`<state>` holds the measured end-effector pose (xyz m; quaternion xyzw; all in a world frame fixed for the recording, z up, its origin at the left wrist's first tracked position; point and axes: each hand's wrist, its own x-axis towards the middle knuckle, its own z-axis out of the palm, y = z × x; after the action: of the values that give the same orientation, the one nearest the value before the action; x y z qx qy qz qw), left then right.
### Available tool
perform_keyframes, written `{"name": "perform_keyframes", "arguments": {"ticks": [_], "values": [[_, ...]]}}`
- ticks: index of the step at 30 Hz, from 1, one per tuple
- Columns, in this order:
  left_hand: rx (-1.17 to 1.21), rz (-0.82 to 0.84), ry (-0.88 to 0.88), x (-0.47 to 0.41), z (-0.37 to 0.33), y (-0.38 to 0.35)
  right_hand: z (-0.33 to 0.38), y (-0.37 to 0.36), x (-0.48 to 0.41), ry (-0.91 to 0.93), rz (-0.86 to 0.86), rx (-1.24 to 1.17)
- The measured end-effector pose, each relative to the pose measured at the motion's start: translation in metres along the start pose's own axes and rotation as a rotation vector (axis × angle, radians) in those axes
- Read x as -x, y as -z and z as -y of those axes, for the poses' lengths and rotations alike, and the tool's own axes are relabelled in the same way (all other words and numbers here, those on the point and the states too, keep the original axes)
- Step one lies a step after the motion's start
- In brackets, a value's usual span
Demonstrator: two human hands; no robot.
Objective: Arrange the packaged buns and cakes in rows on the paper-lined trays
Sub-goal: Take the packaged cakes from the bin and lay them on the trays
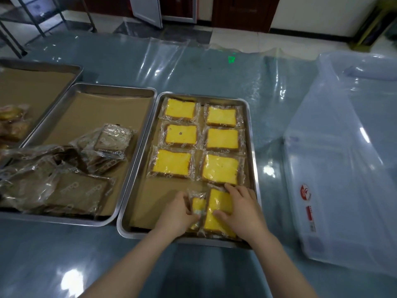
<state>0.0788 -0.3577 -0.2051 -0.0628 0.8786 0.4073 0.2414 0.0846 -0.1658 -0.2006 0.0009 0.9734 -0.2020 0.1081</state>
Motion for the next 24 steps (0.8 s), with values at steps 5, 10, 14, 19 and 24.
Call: {"name": "perform_keyframes", "arguments": {"ticks": [5,10,14,19,24], "values": [[0.158,0.061,0.001,0.006,0.003,0.008,-0.002,0.011,0.007,-0.072,-0.135,-0.245],[0.267,-0.189,-0.056,0.013,0.021,0.042,-0.005,0.028,0.012,-0.152,-0.300,-0.603],[0.230,-0.446,-0.093,0.005,0.037,0.071,0.000,0.032,0.011,-0.145,-0.364,-0.725],[-0.042,-0.529,-0.188,0.010,0.047,0.078,0.009,0.035,0.009,-0.087,-0.378,-1.047],[-0.207,-0.353,-0.339,0.029,0.072,0.080,0.007,0.029,0.014,0.000,-0.253,-1.083]]}}
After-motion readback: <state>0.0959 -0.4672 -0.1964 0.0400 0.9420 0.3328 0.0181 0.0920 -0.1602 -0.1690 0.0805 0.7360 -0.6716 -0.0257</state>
